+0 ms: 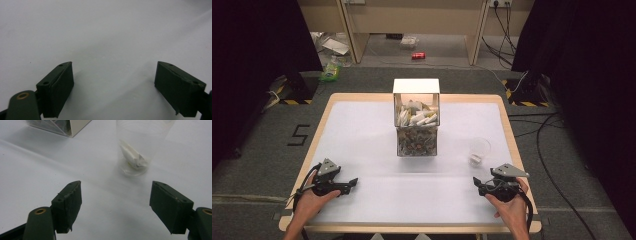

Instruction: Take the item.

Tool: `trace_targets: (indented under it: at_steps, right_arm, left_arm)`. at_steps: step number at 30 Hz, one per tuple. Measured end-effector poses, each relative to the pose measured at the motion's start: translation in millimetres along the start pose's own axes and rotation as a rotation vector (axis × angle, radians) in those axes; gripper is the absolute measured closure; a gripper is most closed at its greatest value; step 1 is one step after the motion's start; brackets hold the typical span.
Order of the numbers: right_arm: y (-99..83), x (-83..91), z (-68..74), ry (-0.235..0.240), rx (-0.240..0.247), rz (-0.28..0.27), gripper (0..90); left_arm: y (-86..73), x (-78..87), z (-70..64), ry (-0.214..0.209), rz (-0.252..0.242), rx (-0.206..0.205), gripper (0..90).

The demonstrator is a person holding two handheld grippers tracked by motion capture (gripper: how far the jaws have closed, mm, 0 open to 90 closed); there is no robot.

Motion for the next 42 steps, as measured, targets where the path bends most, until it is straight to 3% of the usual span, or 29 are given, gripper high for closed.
trace_targets:
  at_steps: [18, 25, 42]
  right_arm:
    - [-16.9, -2.7, 5.8, 0.002, 0.019, 0.053, 24.2]
    - [-27.5, -6.8, 8.1, 0.02, 0.04, 0.124, 18.7]
    - [-38.6, 0.8, 16.5, 0.004, 0.042, 0.094, 15.9]
  left_arm:
    - [0.0, 0.0, -0.1, 0.001, 0.0, 0.0, 14.9]
    - [0.0, 0.0, -0.1, 0.001, 0.0, -0.001, 15.0]
    - [0.0, 0.0, -0.2, 0.002, 0.0, -0.001, 15.0]
Point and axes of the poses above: each handheld gripper's, and its own axes: x roughly backward along the jaws, y roughly out of its top, z roughly to its left, the point moved 2 cm from there along -x, roughly forward along the jaws, and after that the axes turned 5 degrees about -y, right-handed, at the moved point
